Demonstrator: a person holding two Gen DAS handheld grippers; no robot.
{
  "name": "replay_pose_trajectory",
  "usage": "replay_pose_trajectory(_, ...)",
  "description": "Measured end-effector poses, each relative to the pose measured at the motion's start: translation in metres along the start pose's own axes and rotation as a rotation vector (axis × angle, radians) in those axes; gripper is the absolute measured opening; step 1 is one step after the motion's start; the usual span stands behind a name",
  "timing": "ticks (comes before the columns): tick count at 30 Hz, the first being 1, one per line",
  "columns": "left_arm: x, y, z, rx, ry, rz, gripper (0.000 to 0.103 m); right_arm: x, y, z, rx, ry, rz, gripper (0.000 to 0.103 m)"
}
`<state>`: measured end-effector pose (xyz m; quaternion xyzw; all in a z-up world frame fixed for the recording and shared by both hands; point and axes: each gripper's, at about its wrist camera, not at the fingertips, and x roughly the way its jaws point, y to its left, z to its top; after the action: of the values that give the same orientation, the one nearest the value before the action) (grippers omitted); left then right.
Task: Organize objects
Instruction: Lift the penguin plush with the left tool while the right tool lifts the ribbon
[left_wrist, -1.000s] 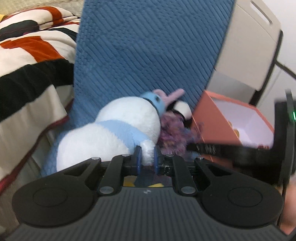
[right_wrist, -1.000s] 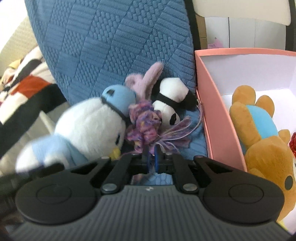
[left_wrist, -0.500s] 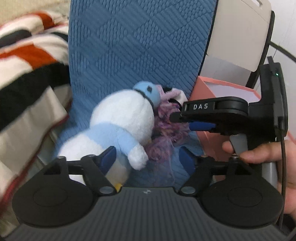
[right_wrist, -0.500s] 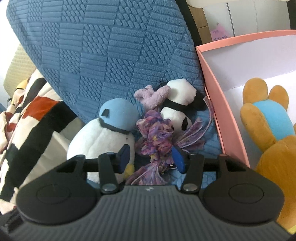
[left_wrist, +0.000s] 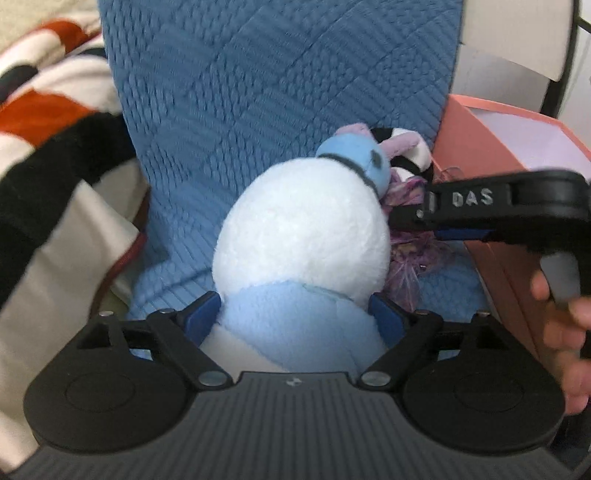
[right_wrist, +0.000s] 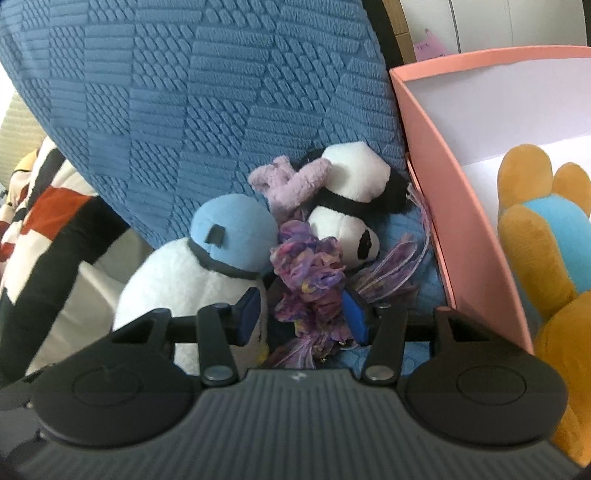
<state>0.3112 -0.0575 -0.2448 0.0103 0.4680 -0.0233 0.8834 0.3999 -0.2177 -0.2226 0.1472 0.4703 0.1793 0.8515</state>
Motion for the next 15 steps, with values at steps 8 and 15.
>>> replay_pose_trajectory(8,0.022,0.014,0.004,-0.099,0.066,-0.098,0.094,0.017,-0.001,-0.001,0.01,0.026,-0.038,0.041)
replay_pose_trajectory(15,0.016,0.013,-0.002,-0.13,0.02,-0.085,0.086,0.014,0.002,-0.004,-0.007,0.017,-0.046,0.01)
